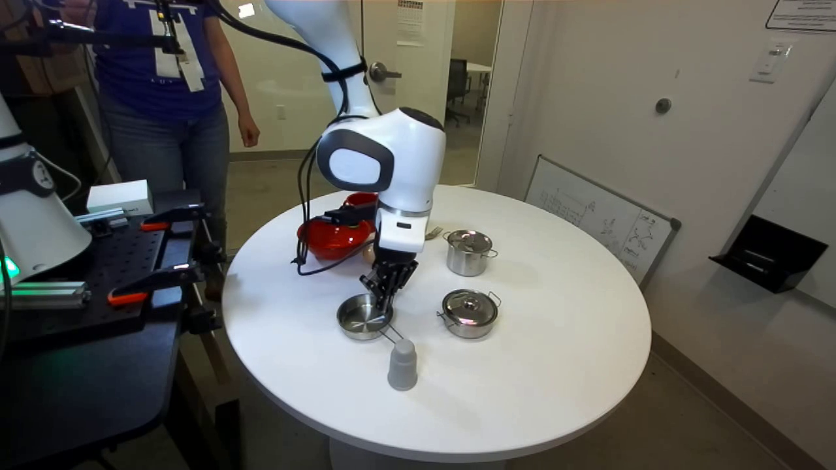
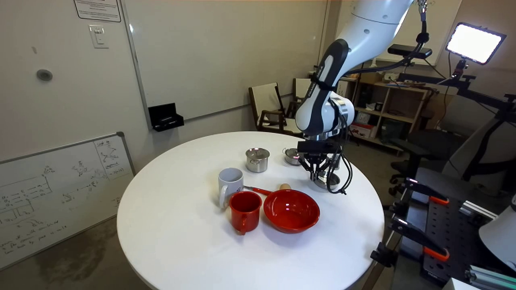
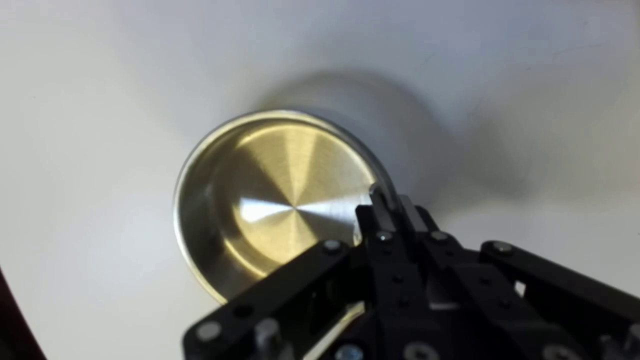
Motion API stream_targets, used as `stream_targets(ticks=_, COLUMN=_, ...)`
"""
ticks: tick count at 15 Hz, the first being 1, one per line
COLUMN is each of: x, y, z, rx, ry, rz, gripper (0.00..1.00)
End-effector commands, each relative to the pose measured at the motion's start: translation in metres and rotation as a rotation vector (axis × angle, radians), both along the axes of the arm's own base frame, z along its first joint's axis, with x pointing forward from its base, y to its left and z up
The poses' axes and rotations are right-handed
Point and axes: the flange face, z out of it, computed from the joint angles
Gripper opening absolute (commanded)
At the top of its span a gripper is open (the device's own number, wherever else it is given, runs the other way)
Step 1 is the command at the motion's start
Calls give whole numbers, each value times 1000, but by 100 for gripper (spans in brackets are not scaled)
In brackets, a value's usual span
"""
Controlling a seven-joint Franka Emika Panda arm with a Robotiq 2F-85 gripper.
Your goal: Move the pan away from you
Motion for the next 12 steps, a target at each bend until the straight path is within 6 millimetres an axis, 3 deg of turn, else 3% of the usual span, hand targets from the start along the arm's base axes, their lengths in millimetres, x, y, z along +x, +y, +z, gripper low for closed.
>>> stream_targets(ticks=1, x=2, y=3, z=12, rx=-25, ry=9, rz=19, gripper=1)
stream_targets(ticks=12, x=14, y=45, z=69, rx=-100, ry=22, rz=304, gripper=1)
